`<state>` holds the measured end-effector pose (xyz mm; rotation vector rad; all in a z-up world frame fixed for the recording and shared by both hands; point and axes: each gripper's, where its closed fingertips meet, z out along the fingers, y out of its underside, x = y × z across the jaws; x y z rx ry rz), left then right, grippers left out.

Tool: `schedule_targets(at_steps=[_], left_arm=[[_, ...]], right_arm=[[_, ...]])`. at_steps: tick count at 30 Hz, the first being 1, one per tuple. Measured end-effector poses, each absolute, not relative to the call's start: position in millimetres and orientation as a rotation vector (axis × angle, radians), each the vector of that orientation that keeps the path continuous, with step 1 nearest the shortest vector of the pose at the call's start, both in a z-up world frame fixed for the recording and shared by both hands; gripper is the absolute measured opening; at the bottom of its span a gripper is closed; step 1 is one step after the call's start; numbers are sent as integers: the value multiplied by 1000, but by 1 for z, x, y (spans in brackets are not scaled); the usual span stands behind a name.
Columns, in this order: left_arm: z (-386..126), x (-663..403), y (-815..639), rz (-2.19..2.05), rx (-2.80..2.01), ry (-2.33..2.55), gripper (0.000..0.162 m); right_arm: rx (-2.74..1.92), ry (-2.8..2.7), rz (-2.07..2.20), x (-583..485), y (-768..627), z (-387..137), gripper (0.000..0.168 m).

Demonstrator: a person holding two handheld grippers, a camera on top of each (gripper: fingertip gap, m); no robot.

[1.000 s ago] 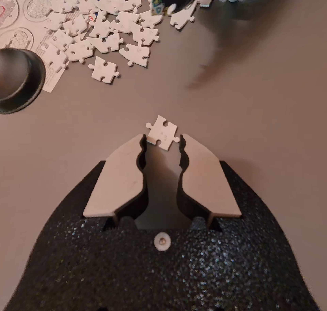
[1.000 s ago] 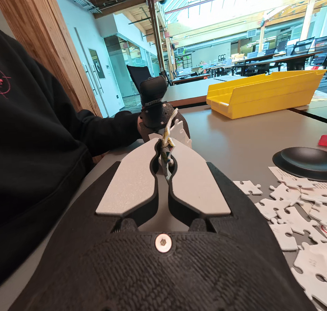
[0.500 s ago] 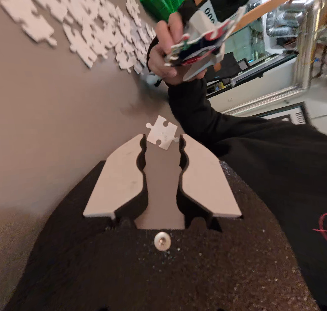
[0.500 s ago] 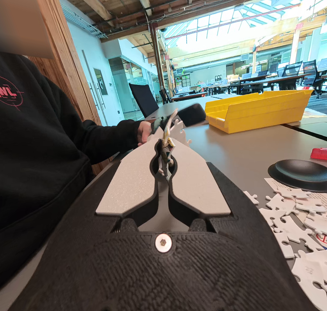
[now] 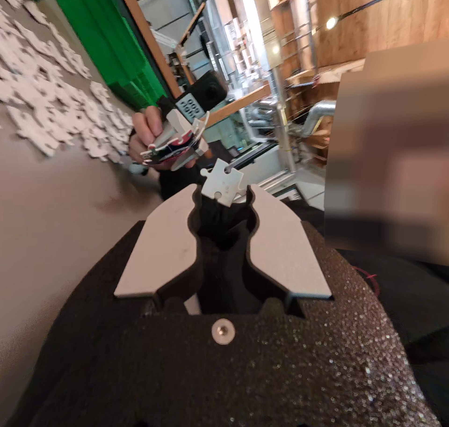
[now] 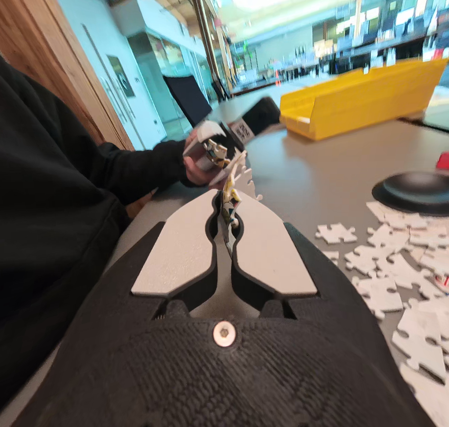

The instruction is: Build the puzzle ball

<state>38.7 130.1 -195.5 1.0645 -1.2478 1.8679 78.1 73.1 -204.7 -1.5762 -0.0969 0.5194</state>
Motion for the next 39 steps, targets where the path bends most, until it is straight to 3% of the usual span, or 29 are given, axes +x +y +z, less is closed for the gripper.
schedule_targets(at_steps=[1, 9, 15, 19, 23, 25, 29, 33, 36, 39], left_arm=[[-203, 40, 132, 1880, 1102, -1341, 34], [-280, 50, 147, 1458, 1255, -2704, 34], [-309, 54, 152, 1086, 1159, -3102, 34], [-311, 54, 148, 1093, 1147, -3079, 34], [-303, 50, 149, 1154, 1116, -3044, 63], [-277, 50, 138, 1391, 1074, -2967, 67], [-219, 39, 96, 1890, 807, -2683, 50], [-213, 34, 80, 1927, 638, -2531, 52], [-204, 28, 73, 1943, 563, -2324, 34], [-207, 29, 71, 1871, 562, -2292, 30]], right_arm=[[-1631, -80, 539, 77, 75, -212, 5], [-1705, -65, 548, 74, 80, -221, 4], [-1789, -188, 480, 62, 80, -232, 5], [-1784, -213, 532, 54, 79, -231, 4], [-1691, -191, 653, 46, 79, -217, 5], [-1653, -187, 687, 45, 78, -212, 5], [-1530, -173, 798, 39, 76, -196, 5], [-1485, -211, 858, 30, 73, -190, 5], [-1477, -240, 856, 27, 71, -189, 5], [-1481, -243, 847, 26, 71, -189, 5]])
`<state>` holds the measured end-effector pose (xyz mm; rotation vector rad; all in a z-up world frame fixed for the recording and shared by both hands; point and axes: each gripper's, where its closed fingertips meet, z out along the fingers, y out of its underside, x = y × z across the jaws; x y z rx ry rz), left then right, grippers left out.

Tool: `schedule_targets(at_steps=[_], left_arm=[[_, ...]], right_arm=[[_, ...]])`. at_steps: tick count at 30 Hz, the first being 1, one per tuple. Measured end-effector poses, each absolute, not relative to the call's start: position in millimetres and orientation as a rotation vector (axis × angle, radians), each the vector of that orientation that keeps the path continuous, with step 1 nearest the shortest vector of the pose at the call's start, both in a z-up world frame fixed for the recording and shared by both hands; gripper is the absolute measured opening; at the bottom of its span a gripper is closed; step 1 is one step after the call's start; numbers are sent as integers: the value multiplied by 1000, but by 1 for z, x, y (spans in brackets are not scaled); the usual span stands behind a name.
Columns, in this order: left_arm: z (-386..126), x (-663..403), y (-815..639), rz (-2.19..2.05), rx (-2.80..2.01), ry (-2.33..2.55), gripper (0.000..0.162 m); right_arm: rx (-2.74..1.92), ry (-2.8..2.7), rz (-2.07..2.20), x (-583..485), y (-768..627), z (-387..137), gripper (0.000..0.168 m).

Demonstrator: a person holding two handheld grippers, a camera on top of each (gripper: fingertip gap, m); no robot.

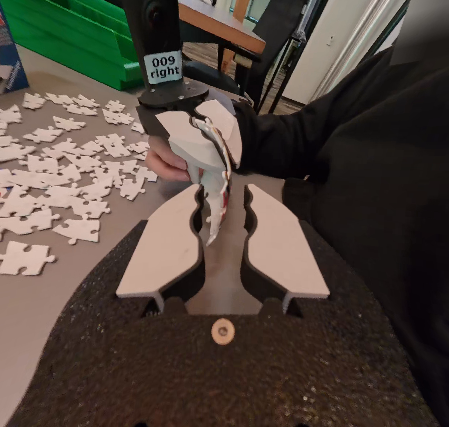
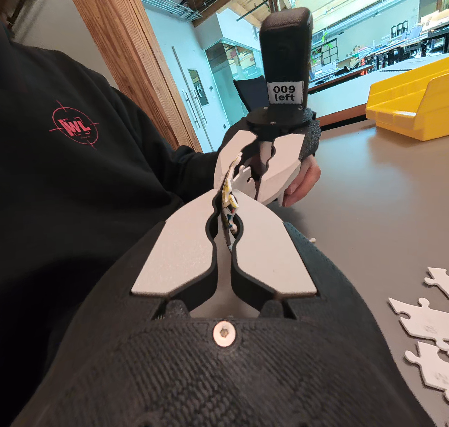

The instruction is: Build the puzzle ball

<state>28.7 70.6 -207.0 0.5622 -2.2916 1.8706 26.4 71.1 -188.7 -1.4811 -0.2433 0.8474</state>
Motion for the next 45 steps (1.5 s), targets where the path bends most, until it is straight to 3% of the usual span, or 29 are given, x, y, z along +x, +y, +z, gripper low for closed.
schedule_targets(at_steps=[8, 14, 34, 37, 41, 45], left_arm=[[-213, 28, 66, 1817, 514, -2343, 4], [-213, 21, 67, 1781, 446, -2333, 2], [-233, 11, 69, 1552, 311, -2495, 3], [-227, 25, 74, 1614, 425, -2535, 30], [-228, 42, 103, 1614, 577, -2780, 53], [-262, 29, 120, 1301, 468, -3108, 54]], right_arm=[[-1508, -231, 830, 28, 74, -193, 6], [-1500, -190, 775, 38, 73, -189, 30], [-1640, -323, 830, 16, 68, -210, 3], [-1649, -299, 800, 24, 68, -210, 3], [-1629, -211, 771, 44, 64, -207, 3], [-1582, -148, 742, 60, 60, -199, 3]])
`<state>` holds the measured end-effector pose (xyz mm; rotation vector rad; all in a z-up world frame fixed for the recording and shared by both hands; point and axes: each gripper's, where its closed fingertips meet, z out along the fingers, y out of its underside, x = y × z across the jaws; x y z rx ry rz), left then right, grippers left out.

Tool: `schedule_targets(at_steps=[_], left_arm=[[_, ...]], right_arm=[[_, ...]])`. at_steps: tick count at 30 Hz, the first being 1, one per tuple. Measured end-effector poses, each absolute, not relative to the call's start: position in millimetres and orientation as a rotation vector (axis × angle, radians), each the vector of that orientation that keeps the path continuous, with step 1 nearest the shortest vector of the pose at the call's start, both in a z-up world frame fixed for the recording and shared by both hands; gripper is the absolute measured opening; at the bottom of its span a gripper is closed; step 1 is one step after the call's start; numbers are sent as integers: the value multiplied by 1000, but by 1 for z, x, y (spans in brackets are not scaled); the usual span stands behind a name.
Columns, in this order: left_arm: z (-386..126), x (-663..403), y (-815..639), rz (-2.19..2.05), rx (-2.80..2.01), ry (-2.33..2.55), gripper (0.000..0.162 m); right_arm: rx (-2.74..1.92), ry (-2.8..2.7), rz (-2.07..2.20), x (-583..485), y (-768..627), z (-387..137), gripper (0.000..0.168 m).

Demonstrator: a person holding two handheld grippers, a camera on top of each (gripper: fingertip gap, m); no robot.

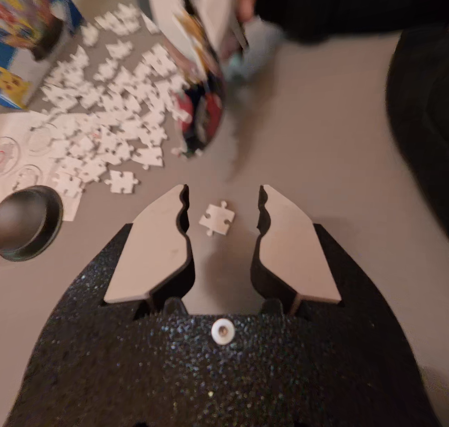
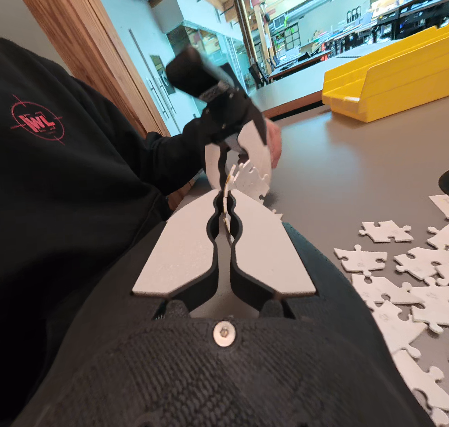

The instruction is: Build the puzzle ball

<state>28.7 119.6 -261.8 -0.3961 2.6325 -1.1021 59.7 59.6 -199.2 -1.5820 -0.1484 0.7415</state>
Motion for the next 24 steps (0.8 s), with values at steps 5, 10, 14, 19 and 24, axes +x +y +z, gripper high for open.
schedule_targets(at_steps=[5, 10, 14, 19, 24], left_arm=[[-303, 25, 133, -801, -382, 2702, 48], [-311, 26, 134, -913, -588, 2730, 45], [-312, 27, 135, -996, -635, 2711, 38], [-312, 37, 140, -992, -672, 2670, 24], [-312, 37, 141, -955, -628, 2691, 21]], right_arm=[[-1566, -156, 753, 59, 58, -197, 3], [-1564, -172, 763, 56, 58, -197, 3], [-1558, -173, 773, 55, 58, -196, 3], [-1557, -176, 784, 53, 58, -197, 3], [-1561, -179, 793, 52, 58, -199, 3]])
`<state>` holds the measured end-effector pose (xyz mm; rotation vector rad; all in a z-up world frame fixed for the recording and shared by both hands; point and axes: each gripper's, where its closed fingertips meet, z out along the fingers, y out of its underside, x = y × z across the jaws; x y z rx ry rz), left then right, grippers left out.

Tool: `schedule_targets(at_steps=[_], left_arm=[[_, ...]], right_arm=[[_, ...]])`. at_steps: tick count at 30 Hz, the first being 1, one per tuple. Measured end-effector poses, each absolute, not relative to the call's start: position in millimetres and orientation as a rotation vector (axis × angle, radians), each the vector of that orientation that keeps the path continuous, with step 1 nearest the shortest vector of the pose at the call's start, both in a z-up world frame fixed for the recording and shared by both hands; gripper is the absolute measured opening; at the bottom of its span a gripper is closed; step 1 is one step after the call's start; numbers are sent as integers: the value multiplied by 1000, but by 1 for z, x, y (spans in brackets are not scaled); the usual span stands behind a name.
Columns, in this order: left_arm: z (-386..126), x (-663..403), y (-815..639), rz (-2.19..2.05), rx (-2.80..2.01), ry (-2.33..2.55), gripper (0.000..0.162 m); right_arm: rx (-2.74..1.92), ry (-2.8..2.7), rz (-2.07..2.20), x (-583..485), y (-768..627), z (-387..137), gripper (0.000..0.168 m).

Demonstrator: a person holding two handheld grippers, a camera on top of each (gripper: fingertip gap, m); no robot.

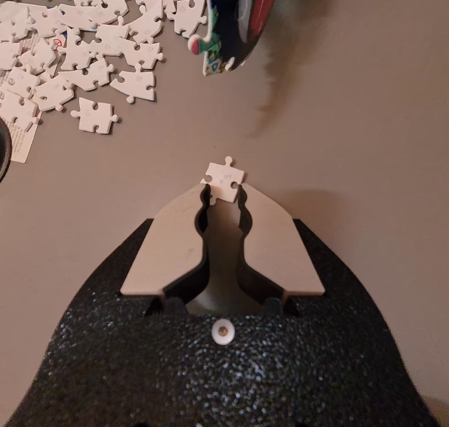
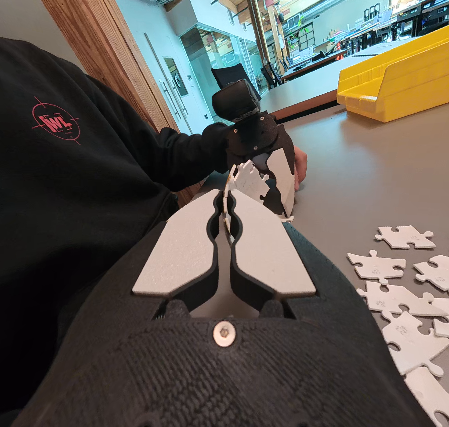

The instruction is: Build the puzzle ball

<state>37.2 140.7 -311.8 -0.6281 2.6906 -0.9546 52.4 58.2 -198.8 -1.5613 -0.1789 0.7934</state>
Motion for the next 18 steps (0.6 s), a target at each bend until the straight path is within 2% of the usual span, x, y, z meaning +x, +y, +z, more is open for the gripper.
schedule_targets(at_steps=[6, 13, 18], left_arm=[[-311, 34, 138, -960, -594, 2684, 11], [-294, 37, 137, -1285, -771, 2594, 3], [-259, 48, 142, -1692, -1009, 2381, 1]], right_arm=[[-1557, -183, 797, 52, 57, -198, 3], [-1551, -185, 795, 52, 56, -197, 3], [-1549, -182, 794, 53, 57, -196, 3]])
